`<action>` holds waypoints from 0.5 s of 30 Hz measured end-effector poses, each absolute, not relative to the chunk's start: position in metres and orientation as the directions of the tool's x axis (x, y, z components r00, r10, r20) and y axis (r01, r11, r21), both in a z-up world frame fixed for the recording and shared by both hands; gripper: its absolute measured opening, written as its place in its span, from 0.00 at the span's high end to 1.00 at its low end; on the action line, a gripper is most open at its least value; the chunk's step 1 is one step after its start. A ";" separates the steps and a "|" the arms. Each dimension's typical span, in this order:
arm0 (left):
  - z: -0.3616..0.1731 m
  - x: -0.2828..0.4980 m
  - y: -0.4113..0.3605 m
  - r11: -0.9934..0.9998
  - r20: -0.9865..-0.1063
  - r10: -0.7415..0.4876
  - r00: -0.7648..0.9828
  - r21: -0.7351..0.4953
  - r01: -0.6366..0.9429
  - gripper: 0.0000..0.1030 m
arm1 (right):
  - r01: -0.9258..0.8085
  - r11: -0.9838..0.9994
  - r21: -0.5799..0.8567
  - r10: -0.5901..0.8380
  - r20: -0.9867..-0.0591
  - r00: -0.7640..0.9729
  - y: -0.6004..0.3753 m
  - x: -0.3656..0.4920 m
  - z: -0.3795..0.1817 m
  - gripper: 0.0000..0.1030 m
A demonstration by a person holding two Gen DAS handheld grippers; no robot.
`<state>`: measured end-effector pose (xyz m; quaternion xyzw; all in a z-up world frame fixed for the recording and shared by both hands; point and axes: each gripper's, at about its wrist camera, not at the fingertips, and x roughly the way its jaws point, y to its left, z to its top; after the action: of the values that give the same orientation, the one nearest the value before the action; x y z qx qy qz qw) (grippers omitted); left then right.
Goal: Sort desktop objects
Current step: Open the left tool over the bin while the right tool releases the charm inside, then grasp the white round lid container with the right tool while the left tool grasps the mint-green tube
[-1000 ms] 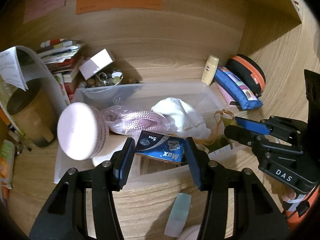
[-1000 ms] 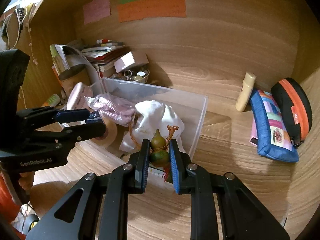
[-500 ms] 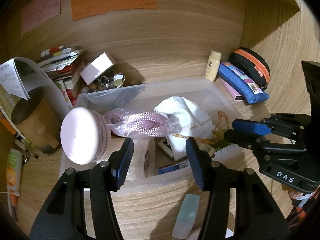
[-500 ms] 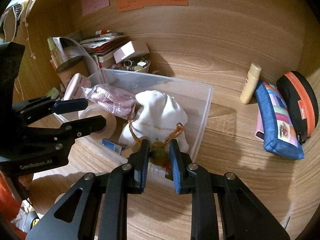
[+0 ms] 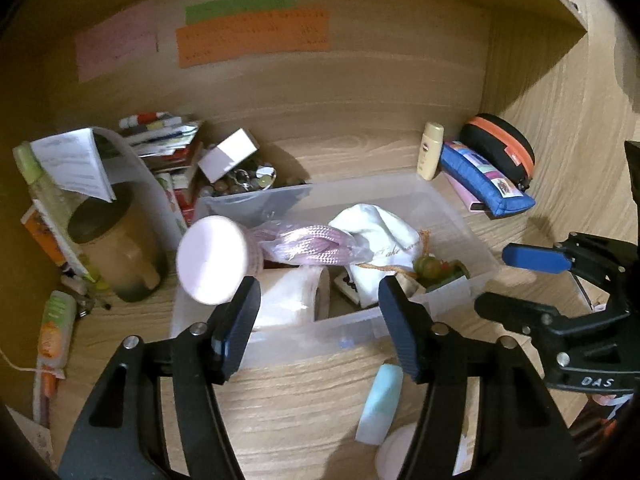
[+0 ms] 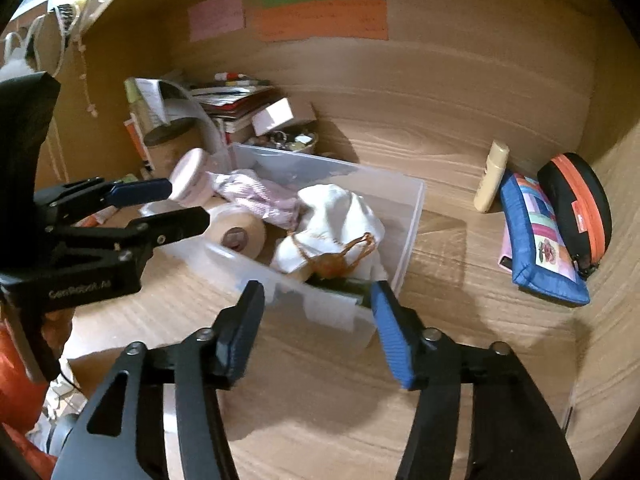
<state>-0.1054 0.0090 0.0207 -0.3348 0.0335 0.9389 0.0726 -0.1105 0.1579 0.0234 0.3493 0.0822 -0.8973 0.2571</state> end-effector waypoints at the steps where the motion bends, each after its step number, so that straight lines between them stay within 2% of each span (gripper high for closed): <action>1: 0.022 -0.101 0.008 -0.988 -0.632 0.108 -0.768 0.020 -0.156 0.38 | 0.522 -0.852 0.029 -0.405 -0.668 -0.624 0.157 -0.106 0.024 0.46; 3: 0.024 -0.095 0.004 -0.988 -0.622 0.098 -0.777 0.030 -0.149 0.30 | 0.531 -0.847 0.031 -0.413 -0.668 -0.619 0.155 -0.098 0.025 0.43; 15: 0.018 -0.055 -0.026 -0.993 -0.626 0.048 -0.779 0.054 -0.104 0.30 | 0.600 -0.799 0.045 -0.446 -0.714 -0.540 0.125 -0.048 -0.001 0.42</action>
<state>-0.0547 -0.0263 0.0181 -0.3302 0.0429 0.9421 0.0404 -0.0483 0.1250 -0.0006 0.3740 0.1028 -0.8714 0.3002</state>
